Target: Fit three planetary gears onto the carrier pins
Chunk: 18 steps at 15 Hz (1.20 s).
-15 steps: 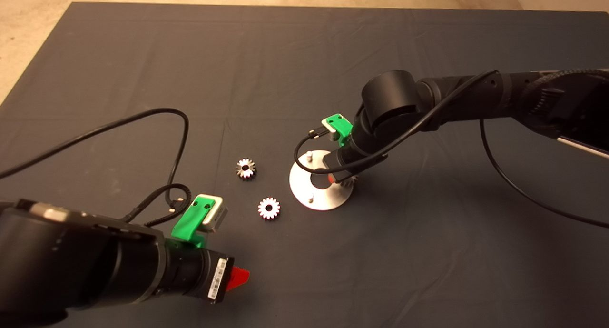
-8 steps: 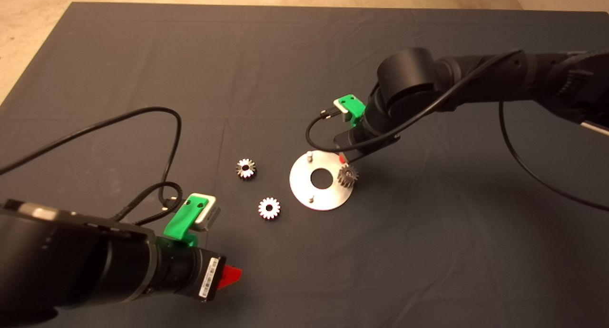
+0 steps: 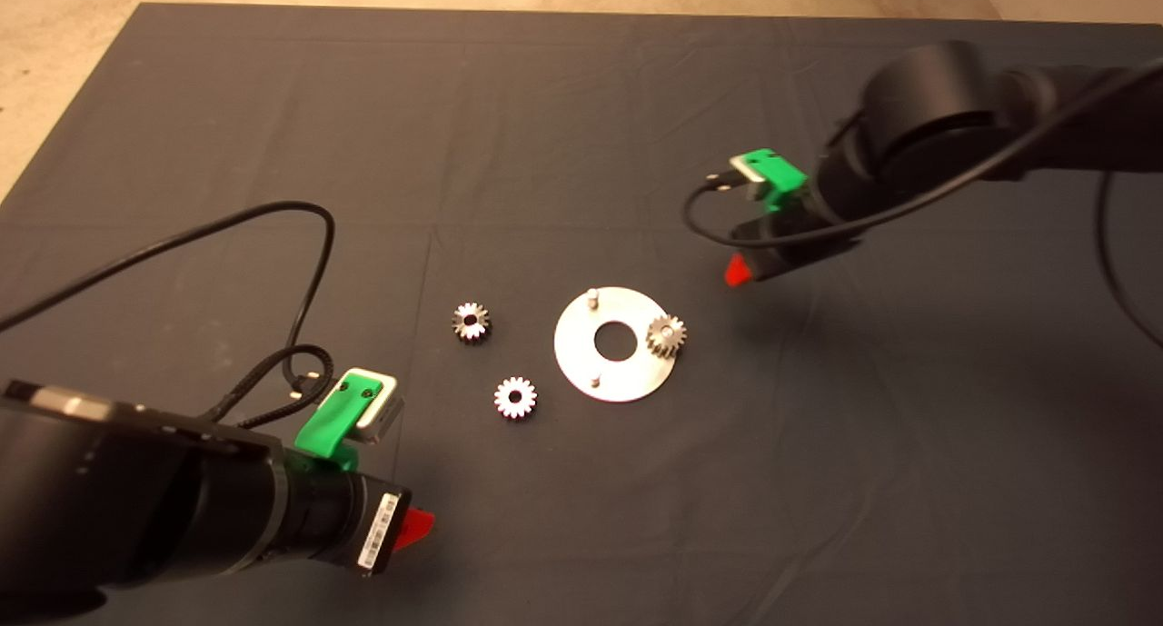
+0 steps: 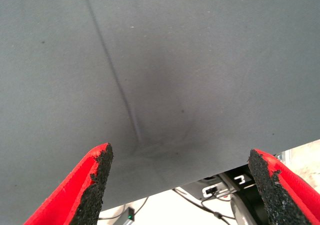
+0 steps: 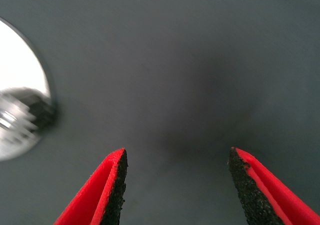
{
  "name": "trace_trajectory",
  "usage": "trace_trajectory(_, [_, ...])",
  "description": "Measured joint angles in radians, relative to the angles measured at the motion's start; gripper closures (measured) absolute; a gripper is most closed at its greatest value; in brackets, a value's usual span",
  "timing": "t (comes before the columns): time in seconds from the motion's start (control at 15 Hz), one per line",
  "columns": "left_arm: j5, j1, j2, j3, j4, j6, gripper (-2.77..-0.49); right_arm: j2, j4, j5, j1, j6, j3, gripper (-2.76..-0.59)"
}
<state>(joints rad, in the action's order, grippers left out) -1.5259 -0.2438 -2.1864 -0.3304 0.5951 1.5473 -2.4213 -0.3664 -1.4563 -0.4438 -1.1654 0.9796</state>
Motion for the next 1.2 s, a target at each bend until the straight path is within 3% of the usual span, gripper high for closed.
trace_trajectory(0.07, [0.0, -0.001, -0.005, 0.0, 0.0, -0.002, -1.92, 0.037, 0.012, -0.002, 0.001, 0.01, -0.05, -1.47])
trace_trajectory(0.13, [0.0, -0.001, -0.014, 0.0, 0.0, -0.017, -1.92, 0.054, 0.047, 0.0, 0.0, 0.016, -0.092, -1.47])
trace_trajectory(0.27, [0.0, -0.003, -0.031, -0.001, -0.001, -0.064, -1.92, 0.08, 0.1, 0.03, -0.007, 0.023, -0.144, -1.47])
trace_trajectory(0.33, [-0.003, -0.004, -0.04, -0.006, -0.005, -0.096, -1.92, 0.113, 0.112, 0.039, -0.02, 0.024, -0.165, -1.47])
trace_trajectory(0.4, [-0.004, -0.004, -0.059, -0.028, -0.007, -0.131, -1.92, 0.15, 0.121, 0.032, -0.033, 0.024, -0.179, -1.47])
trace_trajectory(0.47, [-0.001, -0.009, -0.086, -0.061, -0.007, -0.182, -1.92, 0.167, 0.126, 0.017, -0.039, 0.024, -0.184, -1.47])
trace_trajectory(0.53, [0.003, -0.018, -0.108, -0.091, -0.004, -0.227, -1.92, 0.169, 0.126, 0.012, -0.035, 0.024, -0.189, -1.47])
trace_trajectory(0.67, [0.003, -0.025, -0.115, -0.127, -0.004, -0.294, -1.92, 0.149, 0.132, 0.023, -0.037, 0.028, -0.207, -1.47])
trace_trajectory(0.8, [-0.004, -0.026, -0.122, -0.161, -0.005, -0.331, -1.92, 0.137, 0.133, 0.037, -0.055, 0.029, -0.209, -1.47])
trace_trajectory(1.0, [0.005, -0.028, -0.162, -0.217, -0.001, -0.374, -1.92, 0.156, 0.134, 0.019, -0.081, 0.028, -0.207, -1.47])
trace_trajectory(1.2, [-0.003, -0.028, -0.214, -0.274, 0.008, -0.394, -1.92, 0.153, 0.135, 0.023, -0.082, 0.028, -0.207, -1.47])
